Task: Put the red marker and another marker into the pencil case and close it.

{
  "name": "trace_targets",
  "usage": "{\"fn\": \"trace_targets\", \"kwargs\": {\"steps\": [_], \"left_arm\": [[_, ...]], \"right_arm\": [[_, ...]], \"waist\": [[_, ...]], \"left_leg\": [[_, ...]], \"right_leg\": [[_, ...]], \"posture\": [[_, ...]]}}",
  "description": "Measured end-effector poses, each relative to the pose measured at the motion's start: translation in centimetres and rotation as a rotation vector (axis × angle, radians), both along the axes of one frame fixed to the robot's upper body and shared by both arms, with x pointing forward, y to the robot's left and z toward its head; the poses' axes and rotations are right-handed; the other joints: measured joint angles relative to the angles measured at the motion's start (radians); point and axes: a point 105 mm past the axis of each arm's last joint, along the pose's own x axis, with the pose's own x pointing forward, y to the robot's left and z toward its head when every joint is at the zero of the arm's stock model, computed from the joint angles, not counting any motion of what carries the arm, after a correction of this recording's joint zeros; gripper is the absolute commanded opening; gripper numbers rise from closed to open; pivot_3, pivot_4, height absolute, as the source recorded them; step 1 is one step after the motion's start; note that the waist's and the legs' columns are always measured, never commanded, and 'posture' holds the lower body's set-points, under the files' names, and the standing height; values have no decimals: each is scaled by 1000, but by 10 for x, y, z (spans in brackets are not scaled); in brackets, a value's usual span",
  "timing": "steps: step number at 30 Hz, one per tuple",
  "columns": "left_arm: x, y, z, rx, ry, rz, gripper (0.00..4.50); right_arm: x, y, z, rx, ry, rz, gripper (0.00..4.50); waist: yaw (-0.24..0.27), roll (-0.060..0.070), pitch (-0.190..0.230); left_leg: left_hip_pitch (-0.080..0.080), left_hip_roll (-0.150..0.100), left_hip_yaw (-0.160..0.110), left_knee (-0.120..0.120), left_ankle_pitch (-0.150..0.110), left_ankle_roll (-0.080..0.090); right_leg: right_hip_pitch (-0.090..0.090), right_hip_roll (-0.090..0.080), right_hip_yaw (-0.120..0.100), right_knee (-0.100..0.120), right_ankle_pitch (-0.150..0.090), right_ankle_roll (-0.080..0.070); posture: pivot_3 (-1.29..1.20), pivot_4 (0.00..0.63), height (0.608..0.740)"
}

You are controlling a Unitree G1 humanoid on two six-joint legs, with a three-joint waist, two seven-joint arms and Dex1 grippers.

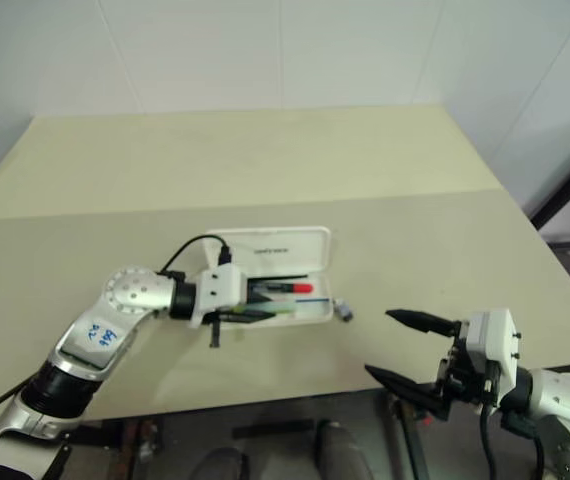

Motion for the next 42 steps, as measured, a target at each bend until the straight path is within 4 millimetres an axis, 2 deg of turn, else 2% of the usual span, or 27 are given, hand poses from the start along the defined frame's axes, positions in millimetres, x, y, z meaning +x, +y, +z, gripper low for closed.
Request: {"fn": "trace_targets", "kwargs": {"steps": [6, 10, 12, 22, 29, 35, 37, 42], "left_arm": [[9, 3, -6, 16, -20, 43, 2410], [12, 7, -10, 30, -18, 63, 3876], [12, 7, -11, 33, -18, 61, 4447], [13, 3, 0, 16, -36, 40, 4447], [2, -11, 22, -89, -35, -26, 4447], [-14, -17, 44, -229, -27, -146, 4447], [-21, -14, 50, -280, -24, -182, 4447], [-32, 2, 52, -381, 12, -210, 4447]], "right_arm": [[1, 0, 0, 0, -1, -6, 4500], [2, 0, 1, 1, -5, -17, 4500], [3, 0, 2, 1, -9, -20, 4500], [6, 1, 3, 3, -10, -27, 4500], [8, 2, 5, 4, -22, -23, 4500], [10, -2, -1, -7, -19, -37, 4500], [12, -2, -5, -10, -14, -53, 4500], [28, 4, -17, -15, -11, -142, 4500]], "waist": [[0, 0, 0], [0, 0, 0], [0, 0, 0], [1, 0, 0], [1, 0, 0], [0, 0, 0], [-2, 0, 0], [-2, 0, 0]], "left_leg": [[0, 0, 0, 0, 0, 0], [0, 0, 0, 0, 0, 0], [0, 0, 0, 0, 0, 0], [0, 0, 0, 0, 0, 0], [0, 0, 0, 0, 0, 0], [0, 0, 0, 0, 0, 0], [1, 0, 1, 0, 0, 0], [1, 0, 1, 1, 0, 0]], "right_leg": [[0, 0, 0, 0, 0, 0], [0, 0, 0, 0, 0, 0], [0, 0, 0, 0, 0, 0], [0, 0, 1, 0, 0, 0], [0, 0, 1, 0, 0, 1], [0, 0, 1, 0, 0, 1], [0, 0, 1, 0, 0, 0], [0, 1, 1, 1, -2, -4]], "posture": [[0, 150, 740], [0, 150, 740], [0, 150, 740], [0, 150, 740], [0, 150, 740], [0, 150, 740], [0, 150, 740], [0, 150, 740]]}}
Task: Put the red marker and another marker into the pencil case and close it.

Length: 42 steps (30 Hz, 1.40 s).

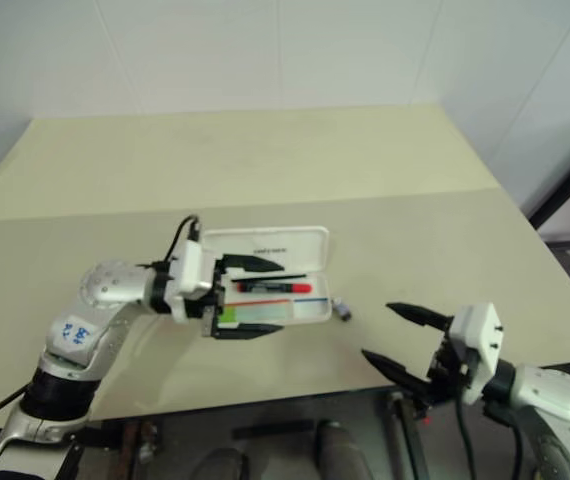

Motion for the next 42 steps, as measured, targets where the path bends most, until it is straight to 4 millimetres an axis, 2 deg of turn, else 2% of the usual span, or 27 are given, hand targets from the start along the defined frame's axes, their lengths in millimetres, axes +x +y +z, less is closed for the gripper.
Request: {"fn": "trace_targets", "kwargs": {"steps": [9, 14, 17, 29, 34, 37, 42], "left_arm": [[-12, 16, -9, -71, 58, 2, 4447], [-18, 20, -16, -72, 84, -5, 4447], [-22, 22, -22, -69, 100, -7, 4447], [-23, 29, -28, -87, 87, 11, 4447], [-22, 29, -28, -90, 92, 10, 4447], [-23, 28, -26, -103, 91, 2, 4447], [-23, 27, -25, -118, 95, -7, 4447]], "right_arm": [[32, 15, -5, -23, -47, -131, 4500], [42, 22, -13, -45, -25, -170, 4500], [45, 21, -24, -59, 25, -190, 4500], [42, 29, -48, -104, 131, -175, 4500], [47, 31, -51, -117, 141, -179, 4500], [55, 29, -61, -158, 158, -199, 4500], [64, 33, -61, -150, 147, -195, 4500]], "waist": [[0, 0, 0], [0, 0, 0], [0, 0, 0], [-1, 0, 0], [-2, 0, 0], [-2, 0, 0], [-5, 0, 0]], "left_leg": [[0, 0, 0, 0, 0, 0], [0, 0, 0, -1, 0, 0], [0, 0, 0, -1, 0, 0], [0, 0, 1, -1, 0, 0], [0, 0, 1, -1, 0, 0], [0, 0, 1, -1, 0, 0], [0, 0, 2, 0, 0, 0]], "right_leg": [[0, 0, 1, -1, 0, 0], [0, 0, 1, -1, 0, 0], [0, 0, 1, -1, 0, 0], [0, 0, 1, -1, 0, -1], [0, 0, 1, -2, 0, -1], [0, 0, 1, -2, 0, -1], [0, 0, 2, -2, 0, -1]], "posture": [[0, 150, 740], [0, 150, 740], [0, 150, 740], [0, 150, 740], [0, 150, 740], [0, 150, 740], [0, 150, 740]]}}
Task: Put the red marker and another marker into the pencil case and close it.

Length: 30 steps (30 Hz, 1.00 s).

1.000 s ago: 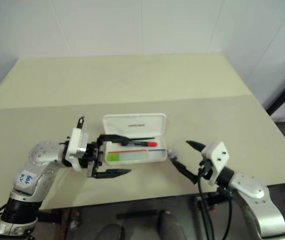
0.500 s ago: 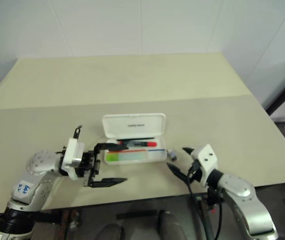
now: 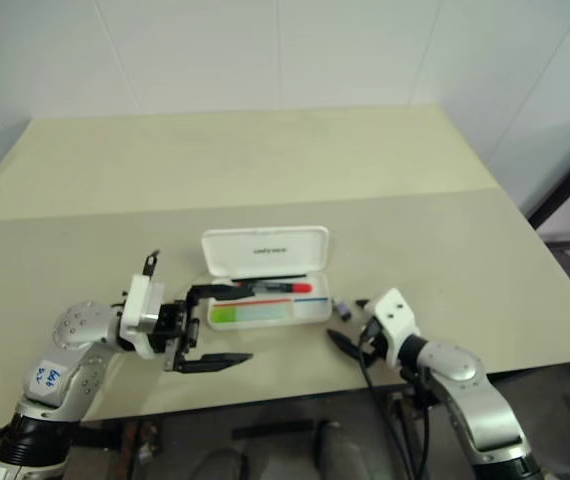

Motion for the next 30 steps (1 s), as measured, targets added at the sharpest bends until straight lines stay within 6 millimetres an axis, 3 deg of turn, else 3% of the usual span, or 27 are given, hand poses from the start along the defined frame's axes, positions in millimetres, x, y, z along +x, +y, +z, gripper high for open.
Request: {"fn": "trace_targets", "kwargs": {"steps": [11, 14, 25, 30], "left_arm": [[0, -1, 3, -11, -7, 5, 4447], [-1, -2, 4, -12, -11, 6, 4500], [1, -3, 7, -17, -19, 6, 4500], [2, -4, 8, -21, -22, 5, 4500]], "right_arm": [[13, 9, -2, -10, 0, 1, 4500], [15, 12, -3, -7, 15, 0, 3882], [17, 13, -1, -26, 68, -54, 506], [17, 12, -1, -29, 80, -63, 378]], "waist": [[-20, -1, 0], [-27, -2, -1], [-24, -10, -6], [-24, -12, -7]], "left_leg": [[10, 0, 11, 0, 1, 2], [11, 0, 16, 0, 1, 2], [12, -2, 21, 0, 1, 2], [11, -2, 24, 0, 0, 4]], "right_leg": [[5, 2, 13, -4, 3, 1], [5, 3, 17, -5, 4, 3], [6, 3, 26, -16, 8, 8], [6, 3, 28, -19, 9, 10]], "posture": [[0, 150, 740], [0, 150, 740], [0, 150, 740], [0, 150, 740]]}}
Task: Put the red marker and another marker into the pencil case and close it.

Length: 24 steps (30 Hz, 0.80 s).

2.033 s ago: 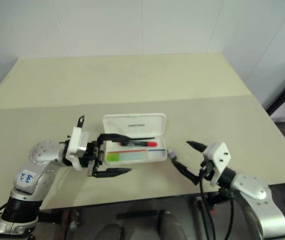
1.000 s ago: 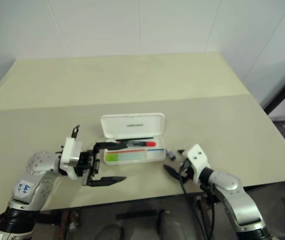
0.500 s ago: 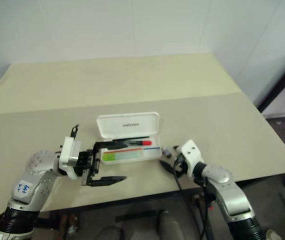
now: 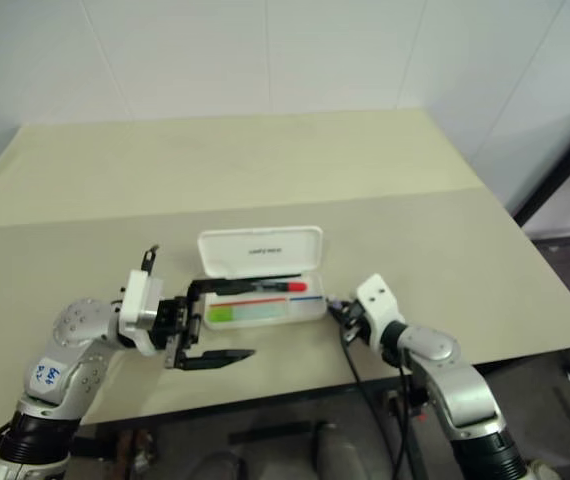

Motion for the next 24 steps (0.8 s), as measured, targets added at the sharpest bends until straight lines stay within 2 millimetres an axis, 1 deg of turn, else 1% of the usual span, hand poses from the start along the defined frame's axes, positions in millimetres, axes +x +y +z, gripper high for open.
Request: {"fn": "trace_targets", "kwargs": {"steps": [5, 7, 11, 14, 15, 16, 17, 21, 24], "left_arm": [[4, 1, -3, -9, 18, 9, 4500], [5, -1, 1, -21, 6, 3, 4500], [7, -3, 4, -34, -7, 1, 4500], [14, -3, 7, -43, -8, 14, 4500], [14, -3, 7, -40, -10, 13, 4500], [14, -3, 6, -33, -9, 13, 4500], [14, -2, 5, -28, -7, 13, 4500], [17, -2, 6, -3, -13, 11, 4500], [19, 0, 8, 11, -19, 4, 4500]], "right_arm": [[1, -3, 1, -3, 4, -12, 378], [2, -7, 2, -6, -2, -28, 378], [6, -22, 7, -30, -23, -80, 378], [11, -41, 14, -53, -51, -149, 378], [13, -47, 16, -59, -60, -171, 378], [13, -51, 18, -68, -66, -184, 378], [14, -54, 20, -71, -70, -194, 378], [15, -65, 26, -78, -88, -225, 378], [14, -64, 33, -63, -106, -208, 378]], "waist": [[2, 0, 0], [4, 0, 0], [7, 3, 2], [18, 4, 2], [22, 4, 2], [24, 4, 2], [27, 4, 3], [28, 7, 4], [27, 10, 6]], "left_leg": [[0, 0, 0, 0, 0, 0], [-1, 0, -1, 0, 0, 0], [-4, -2, -1, -1, -3, 5], [-11, -3, -1, 0, -4, 7], [-14, -3, -1, -1, -5, 7], [-15, -4, -1, -1, -5, 7], [-16, -4, 0, -1, -6, 7], [-19, -3, 0, -3, -7, 9], [-19, -3, 1, -4, -8, 11]], "right_leg": [[0, 0, 0, -3, 1, 0], [0, 0, 0, -5, 1, 1], [-1, -1, 1, -8, 2, 0], [-7, -1, 2, -8, 2, 2], [-10, -1, 2, -7, 3, 3], [-14, -1, 3, -4, 6, 9], [-16, -2, 3, -2, 11, 17], [-21, -1, 2, -2, 10, 17], [-21, -1, 2, -3, 9, 18]], "posture": [[0, 150, 740], [0, 150, 740], [0, 150, 740], [0, 150, 740], [0, 150, 740], [0, 150, 740], [0, 150, 740], [0, 150, 740], [0, 150, 740]]}}
